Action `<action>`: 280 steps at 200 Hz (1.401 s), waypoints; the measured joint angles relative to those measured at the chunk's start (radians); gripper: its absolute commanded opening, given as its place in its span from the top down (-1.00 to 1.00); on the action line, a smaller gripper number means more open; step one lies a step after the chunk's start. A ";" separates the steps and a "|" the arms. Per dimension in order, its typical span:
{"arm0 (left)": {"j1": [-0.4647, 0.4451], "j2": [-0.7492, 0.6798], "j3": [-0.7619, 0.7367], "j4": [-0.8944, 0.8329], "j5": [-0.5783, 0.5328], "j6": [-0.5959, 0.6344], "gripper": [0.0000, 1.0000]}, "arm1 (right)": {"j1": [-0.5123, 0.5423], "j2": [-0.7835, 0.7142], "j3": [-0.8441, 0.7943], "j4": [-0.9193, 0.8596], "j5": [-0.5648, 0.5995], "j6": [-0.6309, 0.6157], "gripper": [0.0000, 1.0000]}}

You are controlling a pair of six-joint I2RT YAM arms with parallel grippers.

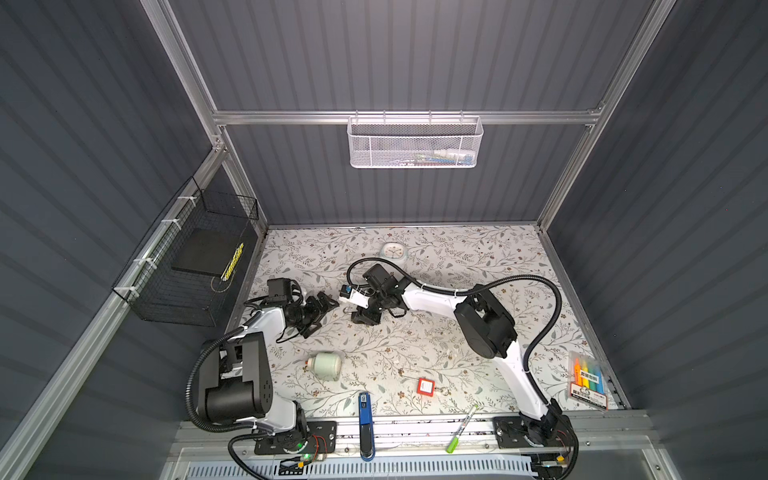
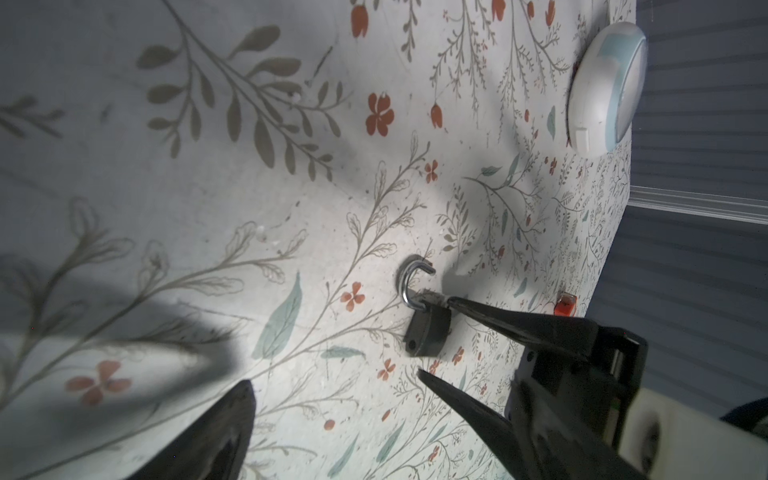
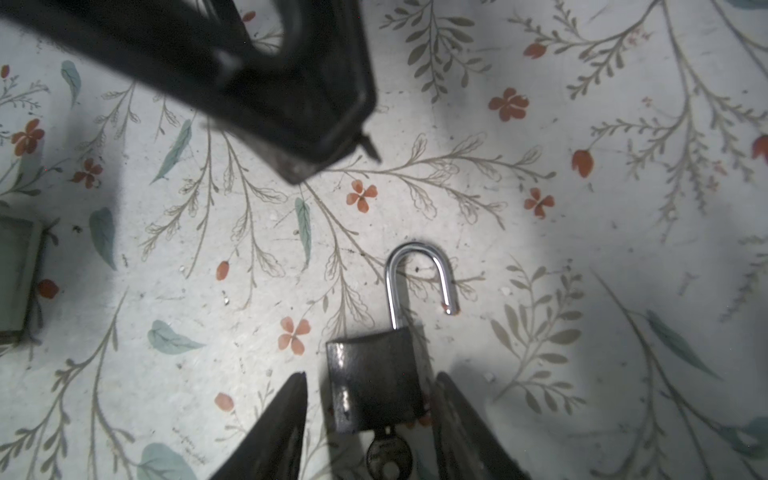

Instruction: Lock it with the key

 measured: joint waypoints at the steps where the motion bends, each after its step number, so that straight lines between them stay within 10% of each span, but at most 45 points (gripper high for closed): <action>1: 0.000 0.000 0.000 0.000 0.000 0.000 -0.95 | 0.000 0.000 0.000 -0.001 0.000 0.000 -0.02; 165: 0.000 -0.003 -0.067 -0.001 0.058 0.003 -0.69 | 0.042 0.059 0.095 -0.053 0.089 -0.044 0.35; 280: 0.000 -0.015 -0.084 0.166 0.220 -0.082 -0.12 | -0.043 -0.089 -0.140 0.126 -0.050 0.146 0.41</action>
